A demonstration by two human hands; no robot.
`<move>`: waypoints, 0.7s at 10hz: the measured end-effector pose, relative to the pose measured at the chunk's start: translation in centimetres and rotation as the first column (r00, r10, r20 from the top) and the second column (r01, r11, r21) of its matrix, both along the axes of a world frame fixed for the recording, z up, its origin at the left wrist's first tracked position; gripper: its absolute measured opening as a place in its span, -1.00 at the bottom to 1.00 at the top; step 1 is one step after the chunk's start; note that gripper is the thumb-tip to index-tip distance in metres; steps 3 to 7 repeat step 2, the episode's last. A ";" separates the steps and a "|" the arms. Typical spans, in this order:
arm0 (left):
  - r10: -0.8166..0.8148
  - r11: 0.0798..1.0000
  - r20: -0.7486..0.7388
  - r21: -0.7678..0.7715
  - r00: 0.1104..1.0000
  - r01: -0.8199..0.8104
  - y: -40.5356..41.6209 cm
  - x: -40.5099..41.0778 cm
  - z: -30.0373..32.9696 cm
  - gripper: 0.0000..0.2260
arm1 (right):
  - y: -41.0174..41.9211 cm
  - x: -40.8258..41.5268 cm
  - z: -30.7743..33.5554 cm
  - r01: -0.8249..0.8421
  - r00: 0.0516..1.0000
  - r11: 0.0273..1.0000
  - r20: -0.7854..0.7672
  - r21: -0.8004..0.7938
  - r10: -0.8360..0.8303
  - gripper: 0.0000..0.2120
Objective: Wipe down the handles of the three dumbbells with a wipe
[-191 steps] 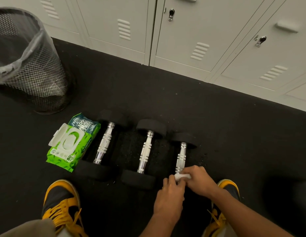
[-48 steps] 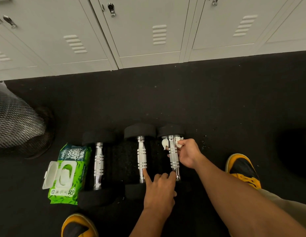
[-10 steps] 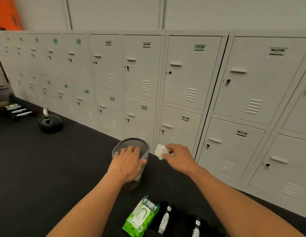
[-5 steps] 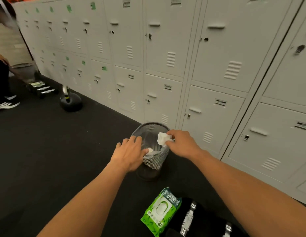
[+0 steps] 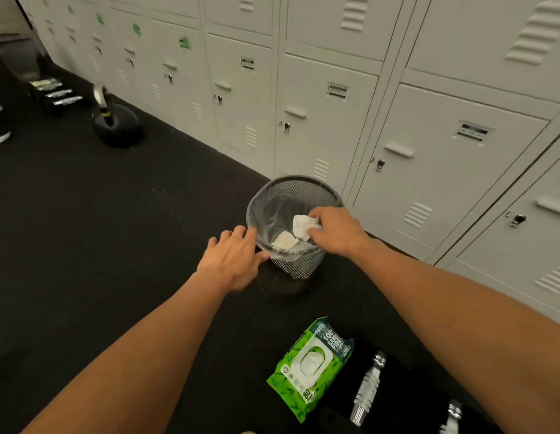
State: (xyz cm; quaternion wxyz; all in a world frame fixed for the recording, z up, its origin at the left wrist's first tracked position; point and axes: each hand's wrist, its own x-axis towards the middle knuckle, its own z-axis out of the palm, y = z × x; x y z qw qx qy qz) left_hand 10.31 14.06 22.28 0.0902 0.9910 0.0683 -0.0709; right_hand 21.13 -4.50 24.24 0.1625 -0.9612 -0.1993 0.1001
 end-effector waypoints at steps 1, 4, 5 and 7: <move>0.006 1.000 -0.006 -0.006 1.000 -0.006 0.8 0.9 -1.2 -0.51 | 0.9 1.3 -1.6 0.002 1.000 1.000 0.007 -0.002 -0.002 -0.59; 0.009 1.000 0.022 -0.002 1.000 -0.009 1.5 1.7 -2.1 -0.52 | 1.7 2.2 -2.9 0.014 1.000 0.999 0.018 0.031 -0.014 -0.54; 0.009 1.000 0.022 -0.002 1.000 -0.009 1.5 1.7 -2.1 -0.52 | 1.7 2.2 -2.9 0.014 1.000 0.999 0.018 0.031 -0.014 -0.54; 0.009 1.000 0.022 -0.002 1.000 -0.009 1.5 1.7 -2.1 -0.52 | 1.7 2.2 -2.9 0.014 1.000 0.999 0.018 0.031 -0.014 -0.54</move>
